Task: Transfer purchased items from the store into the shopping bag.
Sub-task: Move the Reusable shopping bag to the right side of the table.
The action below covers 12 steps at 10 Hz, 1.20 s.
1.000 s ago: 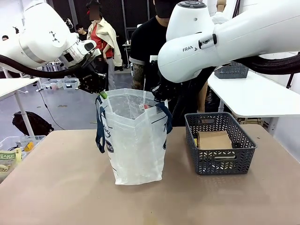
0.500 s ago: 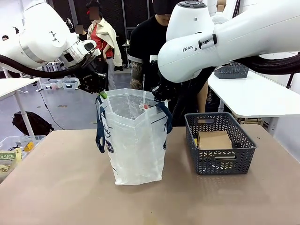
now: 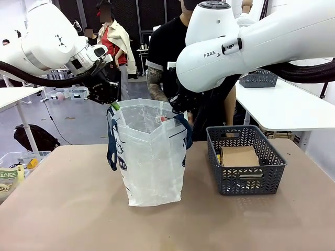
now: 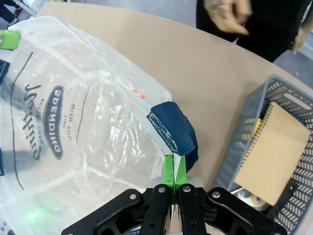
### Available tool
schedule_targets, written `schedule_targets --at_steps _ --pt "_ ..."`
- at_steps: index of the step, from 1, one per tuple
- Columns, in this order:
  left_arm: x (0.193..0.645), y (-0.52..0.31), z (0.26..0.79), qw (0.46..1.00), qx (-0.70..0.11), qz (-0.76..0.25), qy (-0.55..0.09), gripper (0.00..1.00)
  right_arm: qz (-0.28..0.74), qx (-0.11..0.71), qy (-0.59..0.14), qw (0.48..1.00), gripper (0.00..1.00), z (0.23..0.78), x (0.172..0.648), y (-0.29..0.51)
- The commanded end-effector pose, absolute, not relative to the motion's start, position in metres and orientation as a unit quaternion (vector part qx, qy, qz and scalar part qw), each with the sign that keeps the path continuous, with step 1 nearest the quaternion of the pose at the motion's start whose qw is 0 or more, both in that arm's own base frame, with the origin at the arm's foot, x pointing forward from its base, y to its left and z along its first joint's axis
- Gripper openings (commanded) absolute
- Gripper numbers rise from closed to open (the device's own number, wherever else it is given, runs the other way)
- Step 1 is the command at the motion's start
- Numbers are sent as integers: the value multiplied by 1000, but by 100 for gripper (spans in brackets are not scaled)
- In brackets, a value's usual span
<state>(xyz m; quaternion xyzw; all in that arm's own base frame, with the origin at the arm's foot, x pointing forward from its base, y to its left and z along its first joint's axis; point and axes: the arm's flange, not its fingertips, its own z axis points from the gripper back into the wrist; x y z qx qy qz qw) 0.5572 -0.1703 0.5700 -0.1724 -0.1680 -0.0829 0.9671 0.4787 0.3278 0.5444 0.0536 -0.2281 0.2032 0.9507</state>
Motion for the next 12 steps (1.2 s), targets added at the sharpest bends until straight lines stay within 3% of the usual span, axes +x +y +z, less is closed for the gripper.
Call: schedule_targets --at_steps 1,12 --pt "554 -168 571 968 -172 -76 -168 0 201 54 -229 951 0 544 479 325" --pt "554 -168 571 968 -172 -76 -168 0 201 54 -229 951 0 544 479 325"
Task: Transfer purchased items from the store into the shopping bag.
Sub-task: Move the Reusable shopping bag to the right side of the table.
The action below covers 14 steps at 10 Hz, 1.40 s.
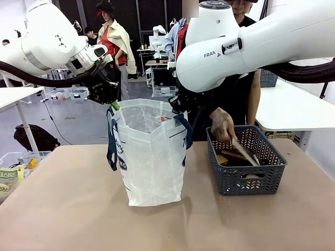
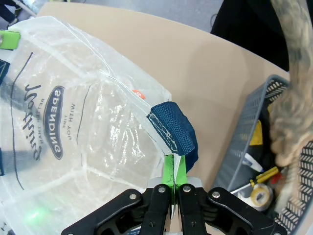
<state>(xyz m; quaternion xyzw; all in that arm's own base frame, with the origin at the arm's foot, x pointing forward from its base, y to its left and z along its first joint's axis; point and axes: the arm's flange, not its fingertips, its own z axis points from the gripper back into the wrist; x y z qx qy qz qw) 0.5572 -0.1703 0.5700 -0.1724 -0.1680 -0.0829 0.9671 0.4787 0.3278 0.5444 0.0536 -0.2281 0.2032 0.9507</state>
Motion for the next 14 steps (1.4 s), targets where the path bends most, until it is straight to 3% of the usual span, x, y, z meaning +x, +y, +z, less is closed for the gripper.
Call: schedule_targets --at_steps 1,14 --pt "554 -168 571 968 -172 -76 -168 0 201 54 -229 951 0 544 479 325" --pt "554 -168 571 968 -172 -76 -168 0 201 54 -229 951 0 544 479 325"
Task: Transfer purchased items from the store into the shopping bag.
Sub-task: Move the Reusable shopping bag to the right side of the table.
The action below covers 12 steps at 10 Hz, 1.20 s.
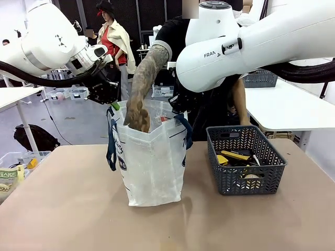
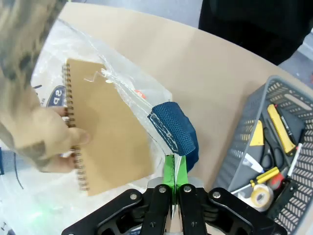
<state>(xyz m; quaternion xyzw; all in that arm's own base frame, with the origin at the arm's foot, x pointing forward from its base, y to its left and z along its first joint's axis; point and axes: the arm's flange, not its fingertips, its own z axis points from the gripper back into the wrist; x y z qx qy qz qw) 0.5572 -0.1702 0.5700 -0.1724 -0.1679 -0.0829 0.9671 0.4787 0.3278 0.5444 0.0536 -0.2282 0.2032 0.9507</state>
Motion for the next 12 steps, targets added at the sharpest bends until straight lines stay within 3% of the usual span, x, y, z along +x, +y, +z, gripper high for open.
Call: schedule_targets --at_steps 1,12 --pt "554 -168 571 968 -172 -76 -168 0 201 54 -229 951 0 544 479 325" --pt "554 -168 571 968 -172 -76 -168 0 201 54 -229 951 0 544 479 325"
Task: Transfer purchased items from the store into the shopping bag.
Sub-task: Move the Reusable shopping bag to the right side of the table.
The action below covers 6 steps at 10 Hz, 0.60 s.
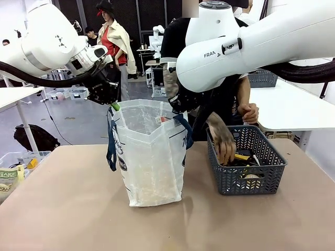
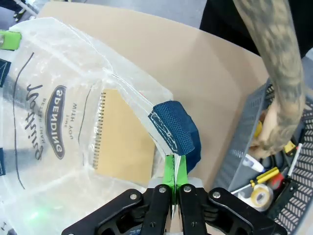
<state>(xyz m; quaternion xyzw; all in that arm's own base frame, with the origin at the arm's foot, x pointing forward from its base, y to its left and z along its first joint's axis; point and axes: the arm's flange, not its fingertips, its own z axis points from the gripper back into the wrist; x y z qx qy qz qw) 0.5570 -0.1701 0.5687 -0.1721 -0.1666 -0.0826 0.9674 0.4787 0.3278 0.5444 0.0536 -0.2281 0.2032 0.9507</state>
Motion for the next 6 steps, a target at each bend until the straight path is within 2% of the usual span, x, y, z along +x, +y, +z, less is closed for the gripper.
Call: schedule_targets --at_steps 1,6 --pt "554 -168 571 968 -172 -76 -168 0 201 54 -229 951 0 544 479 325" --pt "554 -168 571 968 -172 -76 -168 0 201 54 -229 951 0 544 479 325"
